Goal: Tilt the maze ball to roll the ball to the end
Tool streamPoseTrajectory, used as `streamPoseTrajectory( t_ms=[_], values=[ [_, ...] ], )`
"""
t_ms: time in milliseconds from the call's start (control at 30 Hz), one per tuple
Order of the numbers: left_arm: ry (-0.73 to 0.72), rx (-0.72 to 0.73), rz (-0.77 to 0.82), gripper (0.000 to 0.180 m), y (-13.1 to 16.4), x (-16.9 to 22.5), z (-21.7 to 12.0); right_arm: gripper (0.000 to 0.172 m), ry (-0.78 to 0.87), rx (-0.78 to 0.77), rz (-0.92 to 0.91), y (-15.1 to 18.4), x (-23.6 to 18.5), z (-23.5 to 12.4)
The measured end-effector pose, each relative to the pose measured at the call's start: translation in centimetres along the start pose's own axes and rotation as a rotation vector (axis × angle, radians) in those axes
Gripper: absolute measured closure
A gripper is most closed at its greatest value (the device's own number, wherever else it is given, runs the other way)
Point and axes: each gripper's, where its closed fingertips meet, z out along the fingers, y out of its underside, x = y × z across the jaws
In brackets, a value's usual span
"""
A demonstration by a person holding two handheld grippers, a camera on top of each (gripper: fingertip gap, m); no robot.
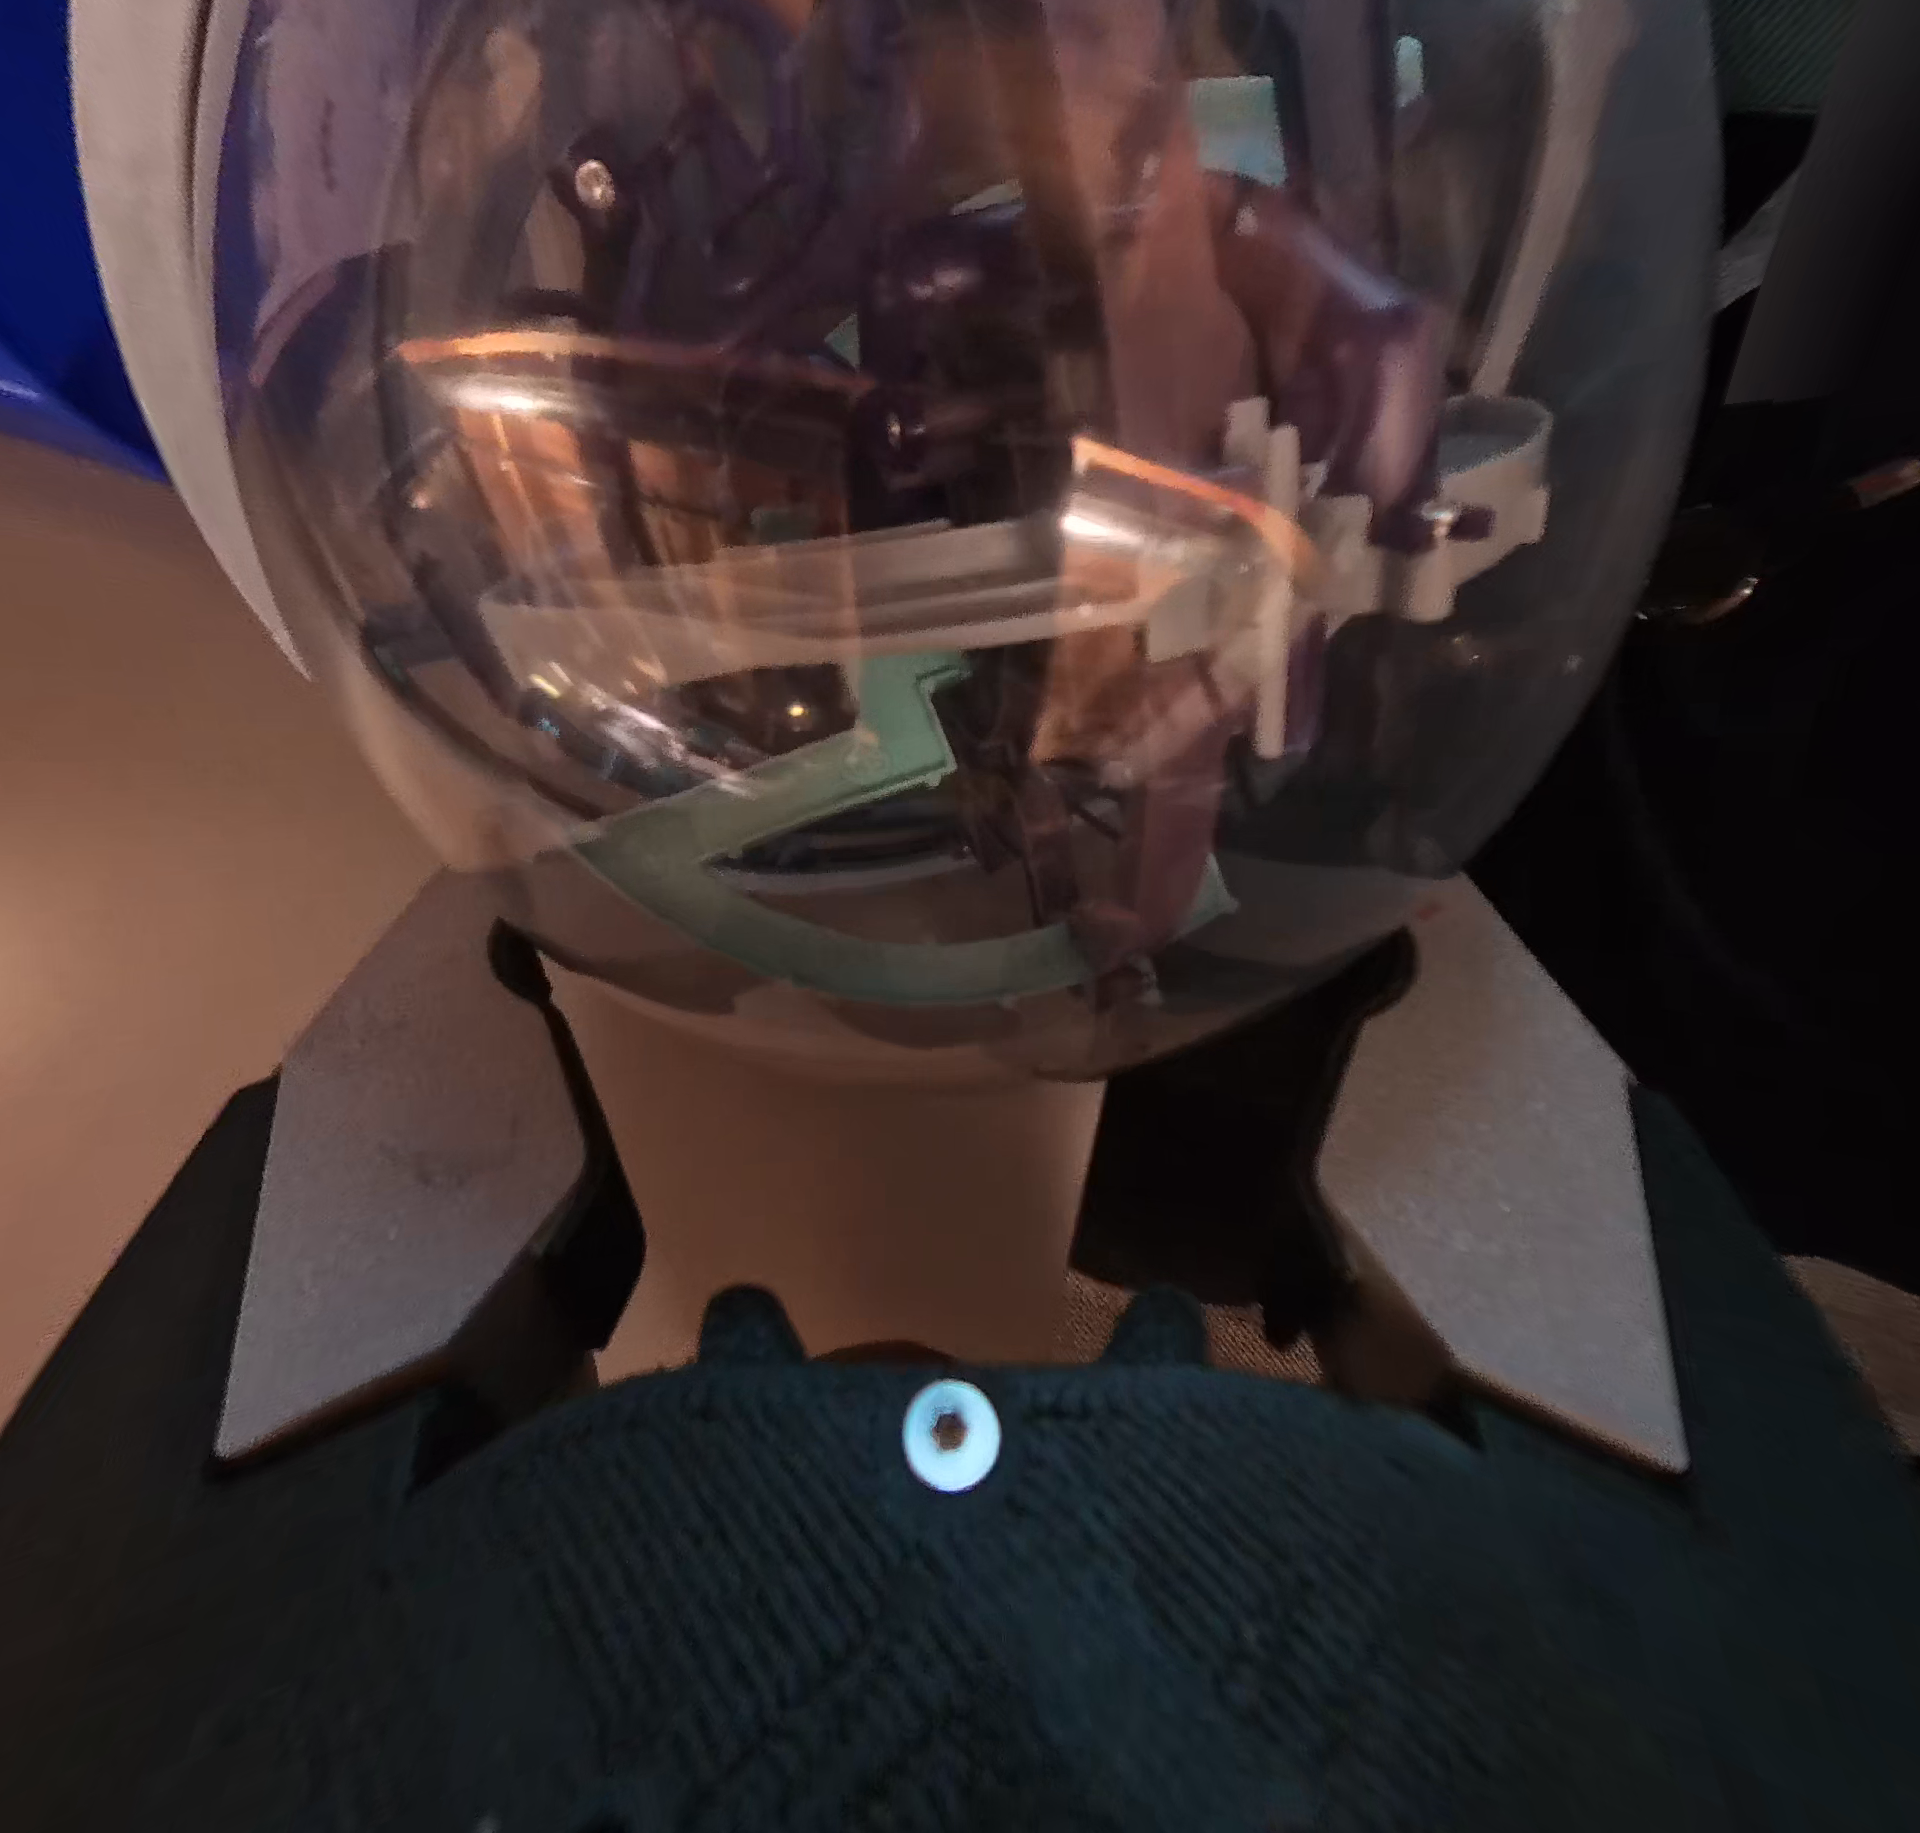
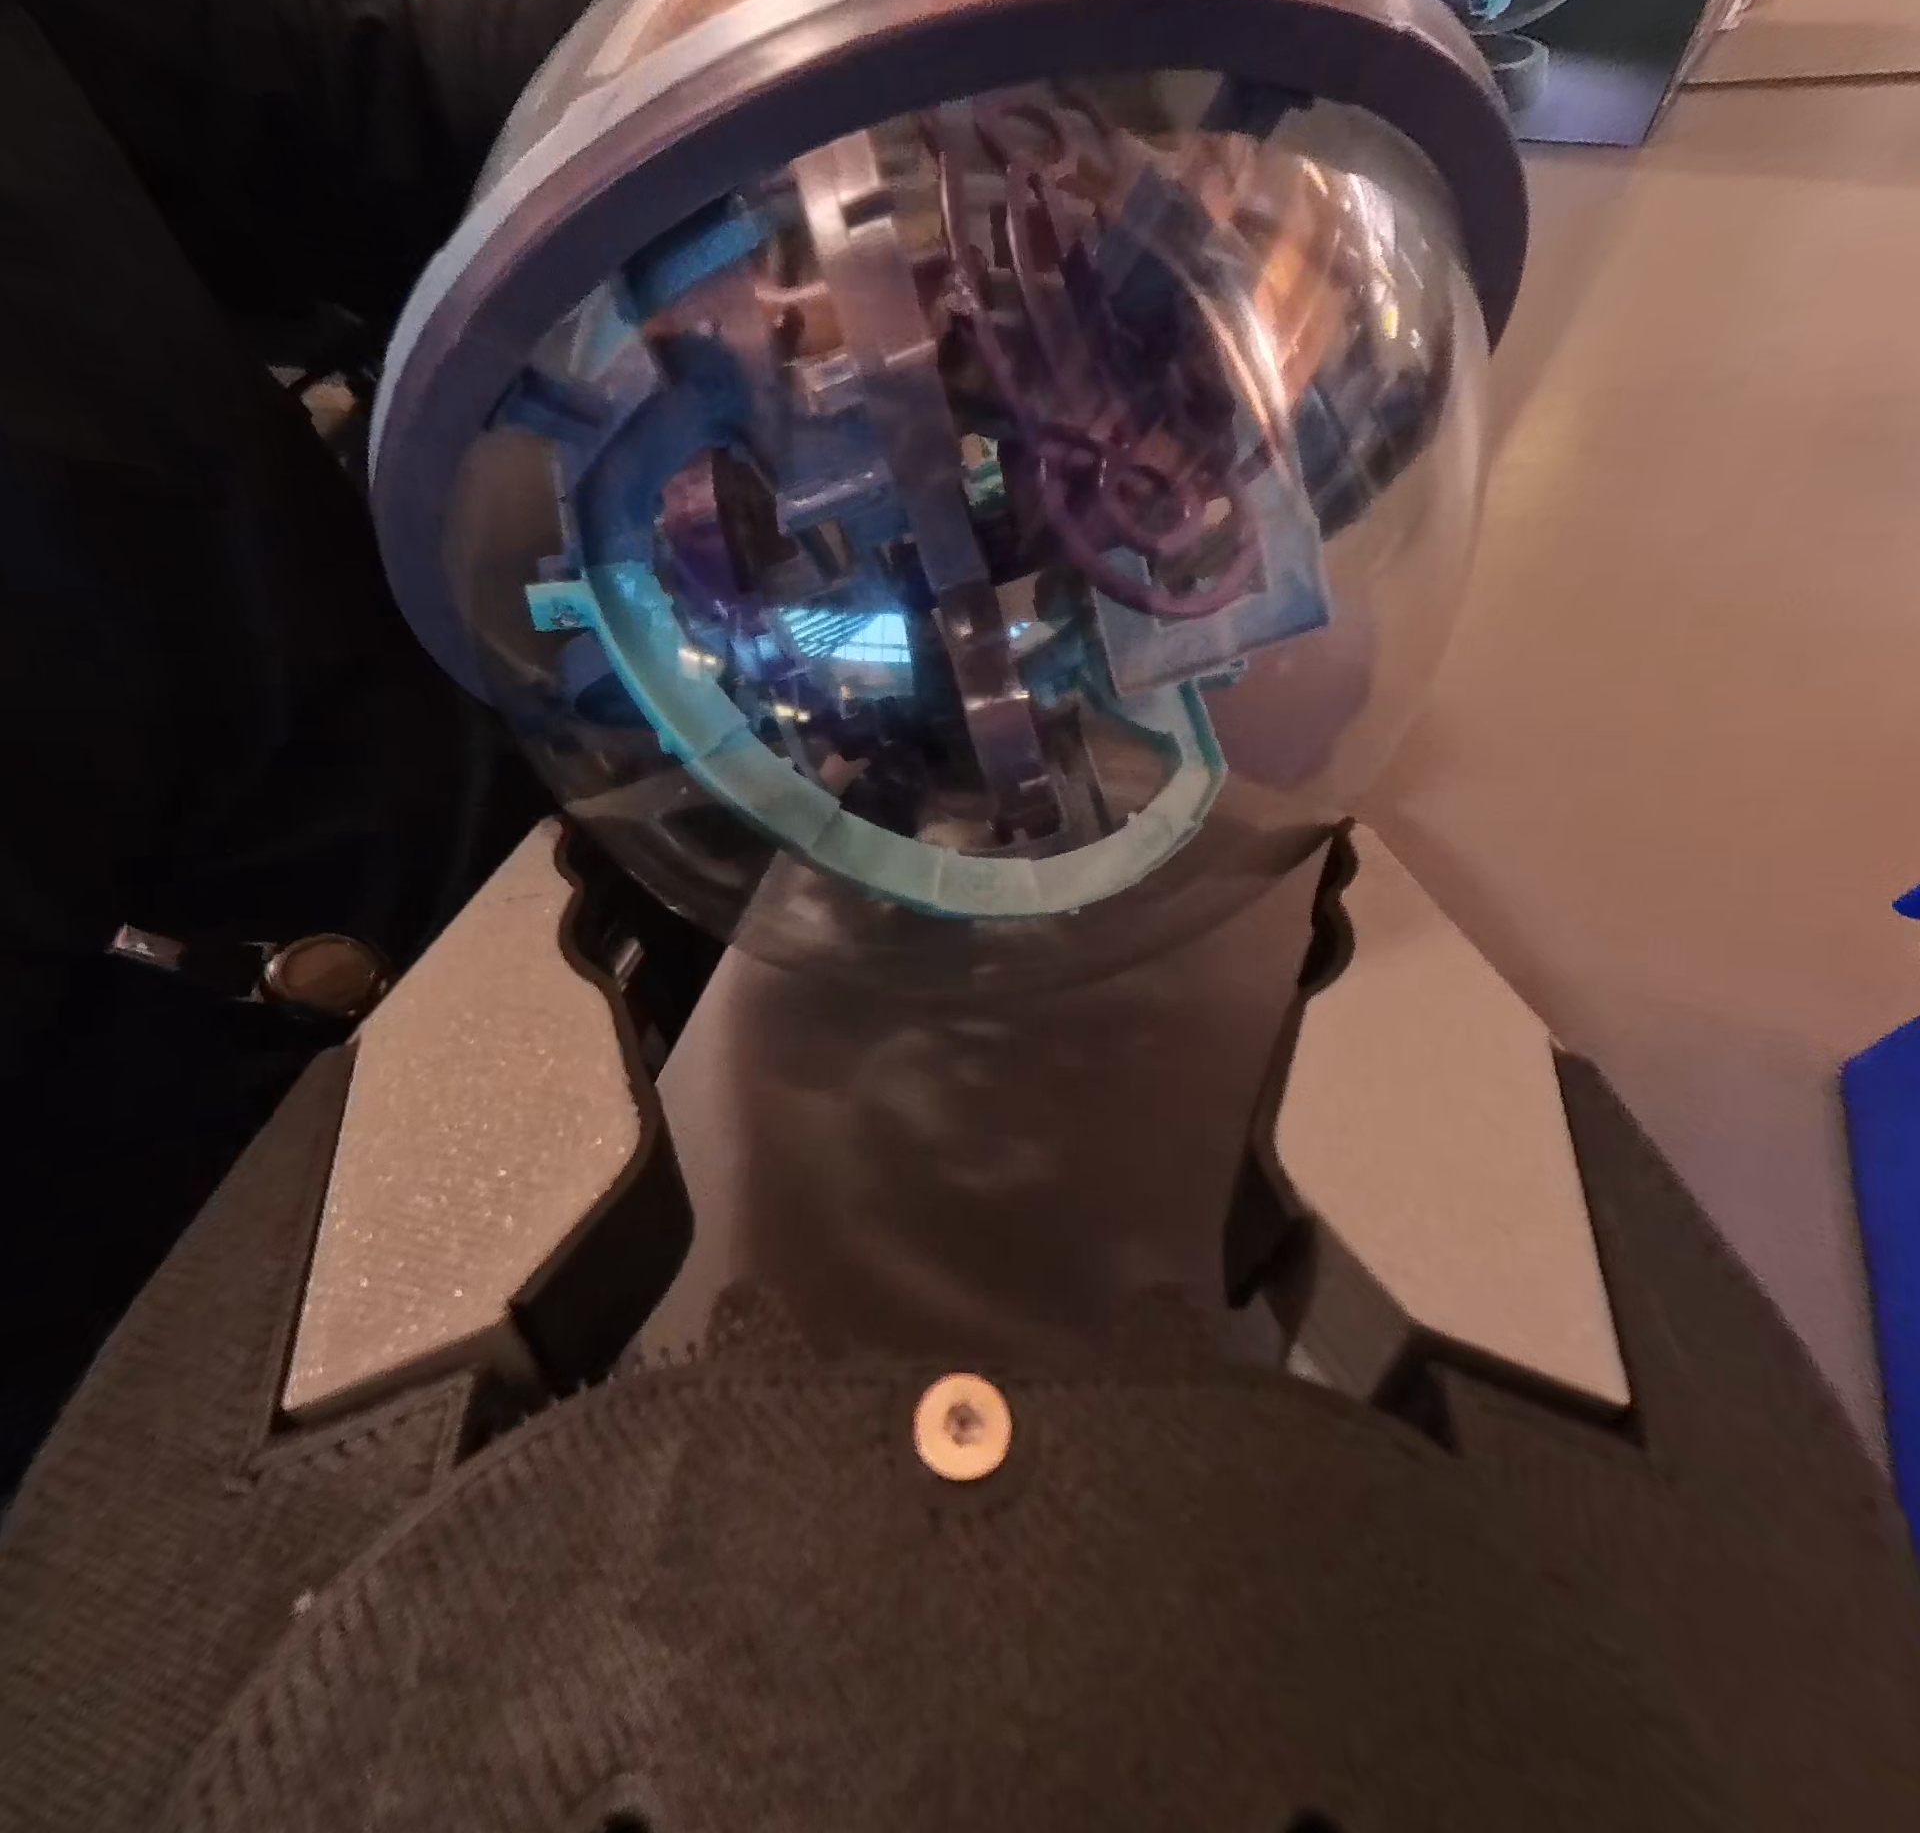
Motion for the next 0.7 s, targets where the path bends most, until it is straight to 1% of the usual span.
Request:
streamPoseTrajectory(
  t_ms=[33,167,300,400,533,700],
  values=[
    [-0.015,-0.008,-0.012,0.022,-0.2,0.2,0.0,0.039,0.007,-0.01,-0.017,0.1,-0.1,0.1],
    [-0.06,-0.005,-0.063,0.021,-0.7,0.9,-0.5,0.044,0.012,-0.063,-0.056,0.9,-0.5,0.4],
    [-0.097,-0.051,-0.056,0.021,0.6,0.9,-0.2,0.047,0.02,0.0,-0.051,0.0,-0.6,0.1],
    [-0.074,0.005,-0.053,0.021,0.4,0.7,-0.2,0.047,0.029,0.008,-0.026,-0.2,-0.5,0.1],
    [-0.094,0.056,-0.002,0.021,0.1,0.1,-0.1,0.047,0.079,0.04,-0.05,-0.7,-0.2,-0.1],
    [-0.117,0.076,0.013,0.021,0.7,-0.5,0.5,0.044,0.126,0.108,-0.068,-2.5,0.0,-0.6]
  ],
)
